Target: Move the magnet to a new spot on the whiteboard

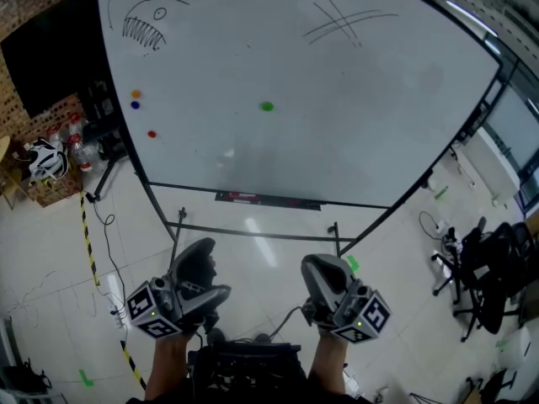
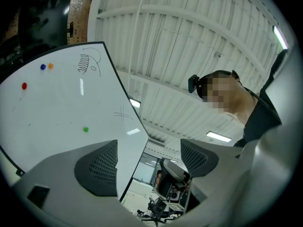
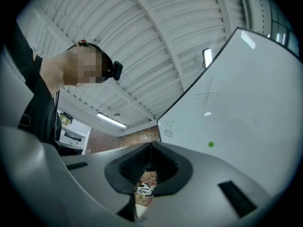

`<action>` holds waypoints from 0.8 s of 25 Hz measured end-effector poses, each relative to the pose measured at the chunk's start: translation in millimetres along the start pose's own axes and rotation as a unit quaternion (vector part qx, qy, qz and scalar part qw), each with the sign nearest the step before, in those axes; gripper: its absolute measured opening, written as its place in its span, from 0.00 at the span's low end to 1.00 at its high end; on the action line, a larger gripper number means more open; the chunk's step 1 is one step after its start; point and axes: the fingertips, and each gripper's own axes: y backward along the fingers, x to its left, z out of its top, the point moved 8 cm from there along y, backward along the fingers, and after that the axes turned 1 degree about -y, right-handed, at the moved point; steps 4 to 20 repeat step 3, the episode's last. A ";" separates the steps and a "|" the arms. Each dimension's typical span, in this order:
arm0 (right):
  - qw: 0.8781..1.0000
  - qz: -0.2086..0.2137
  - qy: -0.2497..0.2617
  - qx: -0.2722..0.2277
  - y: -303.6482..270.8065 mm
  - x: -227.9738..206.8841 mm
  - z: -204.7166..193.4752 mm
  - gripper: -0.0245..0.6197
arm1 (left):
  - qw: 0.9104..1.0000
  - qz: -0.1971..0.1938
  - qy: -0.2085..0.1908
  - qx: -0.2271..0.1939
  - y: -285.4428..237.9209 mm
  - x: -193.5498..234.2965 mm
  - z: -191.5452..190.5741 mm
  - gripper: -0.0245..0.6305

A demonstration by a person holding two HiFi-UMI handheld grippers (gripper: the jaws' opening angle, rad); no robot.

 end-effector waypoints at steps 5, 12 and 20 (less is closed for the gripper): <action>1.000 -0.001 -0.001 0.001 -3.6 -2.7 0.8 0.09 | 1.000 0.001 0.004 -0.001 -2.2 4.4 2.4 0.67; 1.000 -0.001 -0.001 0.001 -3.6 -2.7 0.8 0.09 | 1.000 0.001 0.004 -0.001 -2.2 4.4 2.4 0.67; 1.000 -0.001 -0.001 0.001 -3.6 -2.7 0.8 0.09 | 1.000 0.001 0.004 -0.001 -2.2 4.4 2.4 0.67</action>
